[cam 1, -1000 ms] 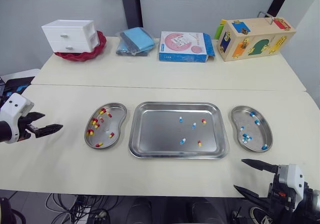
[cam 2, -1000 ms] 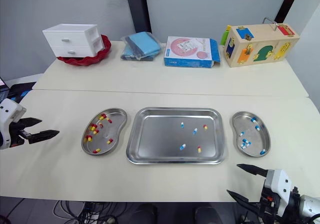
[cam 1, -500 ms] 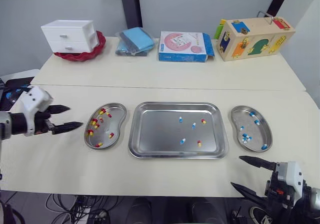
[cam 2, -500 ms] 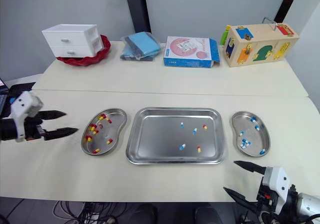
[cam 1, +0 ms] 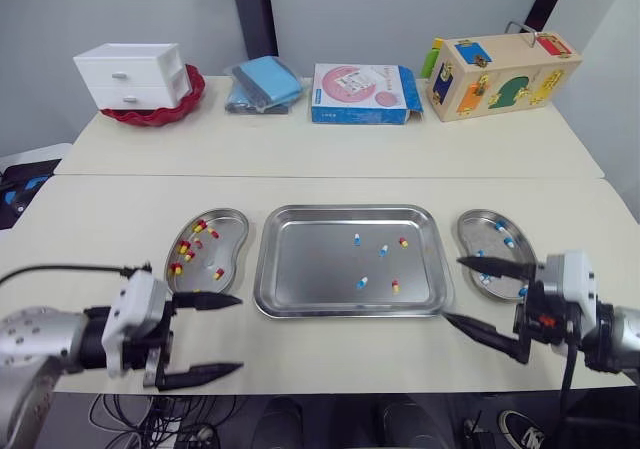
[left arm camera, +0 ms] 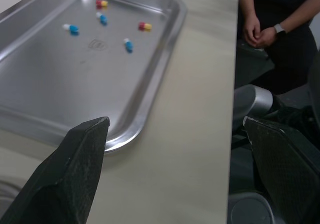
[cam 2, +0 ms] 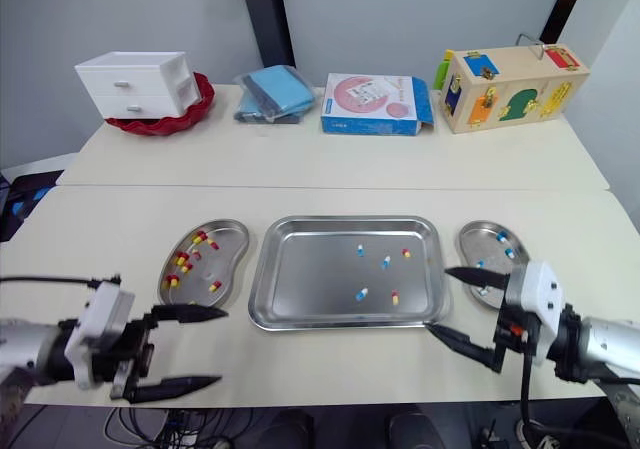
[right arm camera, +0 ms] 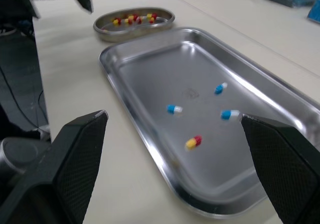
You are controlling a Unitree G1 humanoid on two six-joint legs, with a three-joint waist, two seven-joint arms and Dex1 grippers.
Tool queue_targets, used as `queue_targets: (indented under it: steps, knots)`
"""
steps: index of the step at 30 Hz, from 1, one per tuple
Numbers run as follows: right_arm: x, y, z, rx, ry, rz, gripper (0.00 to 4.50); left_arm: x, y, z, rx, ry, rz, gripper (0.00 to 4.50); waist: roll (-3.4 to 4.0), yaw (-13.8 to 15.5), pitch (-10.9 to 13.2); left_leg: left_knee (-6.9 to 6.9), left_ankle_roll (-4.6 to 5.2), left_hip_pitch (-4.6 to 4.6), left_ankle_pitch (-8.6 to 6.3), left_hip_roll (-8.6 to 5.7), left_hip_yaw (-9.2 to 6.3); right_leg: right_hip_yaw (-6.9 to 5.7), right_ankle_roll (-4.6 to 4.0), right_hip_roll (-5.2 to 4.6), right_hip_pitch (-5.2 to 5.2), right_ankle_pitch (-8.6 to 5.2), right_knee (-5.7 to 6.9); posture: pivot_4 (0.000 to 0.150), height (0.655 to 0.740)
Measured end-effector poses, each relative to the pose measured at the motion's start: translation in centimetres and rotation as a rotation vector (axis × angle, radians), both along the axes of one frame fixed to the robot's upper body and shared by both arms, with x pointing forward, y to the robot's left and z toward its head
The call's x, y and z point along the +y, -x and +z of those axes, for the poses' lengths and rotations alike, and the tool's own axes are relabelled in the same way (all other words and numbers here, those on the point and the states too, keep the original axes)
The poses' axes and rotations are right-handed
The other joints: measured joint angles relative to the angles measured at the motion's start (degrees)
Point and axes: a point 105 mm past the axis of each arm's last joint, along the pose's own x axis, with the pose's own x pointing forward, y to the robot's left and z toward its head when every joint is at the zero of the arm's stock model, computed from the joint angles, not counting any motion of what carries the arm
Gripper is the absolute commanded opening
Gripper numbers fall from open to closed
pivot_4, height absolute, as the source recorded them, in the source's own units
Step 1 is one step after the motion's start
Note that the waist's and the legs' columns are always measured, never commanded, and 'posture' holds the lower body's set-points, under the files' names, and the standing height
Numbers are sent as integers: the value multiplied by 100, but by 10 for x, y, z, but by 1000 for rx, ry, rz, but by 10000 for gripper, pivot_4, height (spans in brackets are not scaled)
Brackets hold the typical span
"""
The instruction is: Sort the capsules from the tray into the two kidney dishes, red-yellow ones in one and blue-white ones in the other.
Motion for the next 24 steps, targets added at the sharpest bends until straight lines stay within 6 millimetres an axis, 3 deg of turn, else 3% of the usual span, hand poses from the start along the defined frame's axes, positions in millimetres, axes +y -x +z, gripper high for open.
queue_targets:
  steps: [5, 10, 17, 22, 24]
  knots:
    - [15, -17, 14, 51, 4, -14, 45000, -7, 23, -19, -137, 144, 60, 44707, -18, 77, -3, -2, 0, -7, 0, 2, -15, -14, -3, 4, -4, -1, -4, 1500, 7400]
    - [31, -20, 7, 106, 47, 4, 45000, -9, 25, -34, -218, 207, 176, 44707, -21, 101, -5, 1, 0, -12, 0, -3, -11, -10, 3, -1, -2, 2, -18, 1500, 7400]
    - [36, -58, -2, 93, 212, -109, 45000, -13, 25, -42, -262, 216, 243, 44707, -22, 50, -6, -4, 1, -8, 0, 2, -10, -9, 2, 2, -8, 2, -17, 1500, 7400]
    - [52, -64, -11, 148, 244, -87, 45000, -7, 26, -51, -264, 209, 278, 44707, -21, 56, -5, -10, 1, -25, -1, 2, -13, -14, 0, 1, -22, 1, -24, 1500, 7400]
    - [59, -63, -16, 161, 257, -73, 39239, -7, 27, -54, -265, 209, 282, 45000, -21, 62, -5, -10, 1, -28, -1, 2, -13, -14, 0, 0, -26, 1, -26, 1500, 7400]
